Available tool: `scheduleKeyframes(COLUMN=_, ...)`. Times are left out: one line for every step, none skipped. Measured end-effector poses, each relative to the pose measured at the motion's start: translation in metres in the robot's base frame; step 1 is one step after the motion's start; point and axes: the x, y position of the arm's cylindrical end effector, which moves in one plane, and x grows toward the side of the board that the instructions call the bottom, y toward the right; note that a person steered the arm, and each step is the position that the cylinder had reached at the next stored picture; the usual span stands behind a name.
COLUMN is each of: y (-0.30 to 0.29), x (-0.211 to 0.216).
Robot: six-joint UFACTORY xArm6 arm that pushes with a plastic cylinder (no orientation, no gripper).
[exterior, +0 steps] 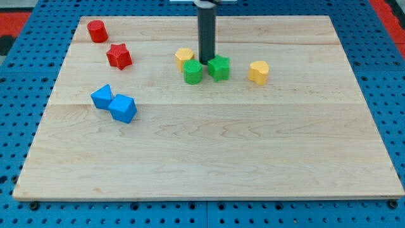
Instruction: Move the red star towards top center of the board
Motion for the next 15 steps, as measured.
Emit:
scheduleKeyframes(y=-0.038, x=-0.010)
scheduleKeyframes(y=-0.058, x=-0.068)
scheduleKeyframes(y=-0.100, x=-0.059)
scheduleKeyframes(y=-0.083, x=0.003)
scheduleKeyframes(y=-0.074, x=0.028)
scheduleKeyframes(y=-0.095, x=0.032)
scheduleKeyframes(y=-0.103, x=0.033)
scheduleKeyframes(y=-0.132, x=0.042)
scheduleKeyframes(y=-0.187, x=0.055)
scheduleKeyframes(y=-0.239, x=0.034)
scheduleKeyframes(y=-0.171, x=-0.016)
scheduleKeyframes(y=-0.101, x=-0.028)
scheduleKeyframes(y=-0.120, x=-0.010)
scheduleKeyframes(y=-0.165, x=0.013)
scheduleKeyframes(y=-0.190, x=-0.041)
